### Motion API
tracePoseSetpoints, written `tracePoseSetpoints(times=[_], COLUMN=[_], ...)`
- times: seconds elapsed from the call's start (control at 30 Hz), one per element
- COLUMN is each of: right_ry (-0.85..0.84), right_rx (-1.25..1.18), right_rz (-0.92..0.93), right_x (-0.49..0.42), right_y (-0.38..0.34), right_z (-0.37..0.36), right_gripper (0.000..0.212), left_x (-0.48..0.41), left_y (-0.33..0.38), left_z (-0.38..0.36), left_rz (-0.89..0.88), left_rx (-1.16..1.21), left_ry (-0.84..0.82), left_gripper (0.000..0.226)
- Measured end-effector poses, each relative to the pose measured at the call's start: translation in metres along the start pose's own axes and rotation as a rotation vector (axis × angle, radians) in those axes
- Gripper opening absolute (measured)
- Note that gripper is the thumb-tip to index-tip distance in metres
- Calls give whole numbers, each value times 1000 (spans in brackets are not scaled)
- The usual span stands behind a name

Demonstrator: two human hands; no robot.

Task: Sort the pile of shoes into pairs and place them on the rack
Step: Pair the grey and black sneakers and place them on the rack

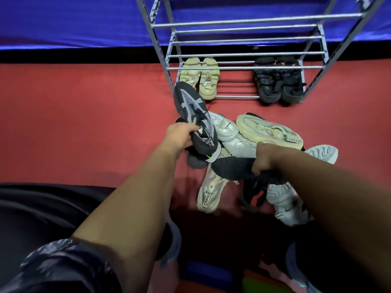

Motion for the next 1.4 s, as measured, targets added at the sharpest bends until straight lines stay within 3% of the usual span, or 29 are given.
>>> tracePoseSetpoints(times=[0.07,0.1,0.27,0.37,0.5,0.63,0.77,0.83,1.0,1.17,1.23,1.33,1.4], right_ry=[8,43,228,327,439,595,287,296,499,363,397,426,427], right_rx=[-34,-45,-9,45,-89,-18,26,9,-121,-448,-572,-524,-491], right_rz=[-26,-38,-112,-95,-71,-14,84,77,32,-27,-40,-70,-65], right_x=[9,13,40,46,44,42,13,9,-2,-17,-23,-26,-26], right_y=[4,7,10,2,-2,-9,-6,7,32,38,41,41,39], right_z=[10,17,67,81,96,104,55,38,21,7,6,14,21], right_gripper=[41,34,35,29,31,28,38,39,56,81,71,29,17], left_x=[-2,-6,-10,-5,-25,-7,-6,-6,-9,-11,-13,-11,-15], left_y=[-11,-21,-47,-44,-59,-44,-47,-47,-51,-51,-52,-46,-42], left_z=[-22,-33,-69,-77,-76,-72,-72,-72,-74,-75,-73,-76,-83], left_rz=[-26,-18,-123,-175,-140,-152,-168,-171,-146,-123,-140,-198,-207], left_rx=[-92,-140,-619,-732,-717,-699,-693,-668,-572,-483,-460,-462,-483], left_ry=[-13,-21,70,79,-14,-39,-57,-52,-23,8,30,17,15], left_gripper=[4,9,16,22,29,24,30,31,41,24,12,24,21])
Point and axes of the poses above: each hand's wrist, its own x-axis away from the middle knuckle, its own z-axis out of the back of the hand, y = z × x, the point moved 5 cm from there along -x, towards the middle knuckle, and after that the axes turned 9 degrees about -x, right-handed, at the moved point
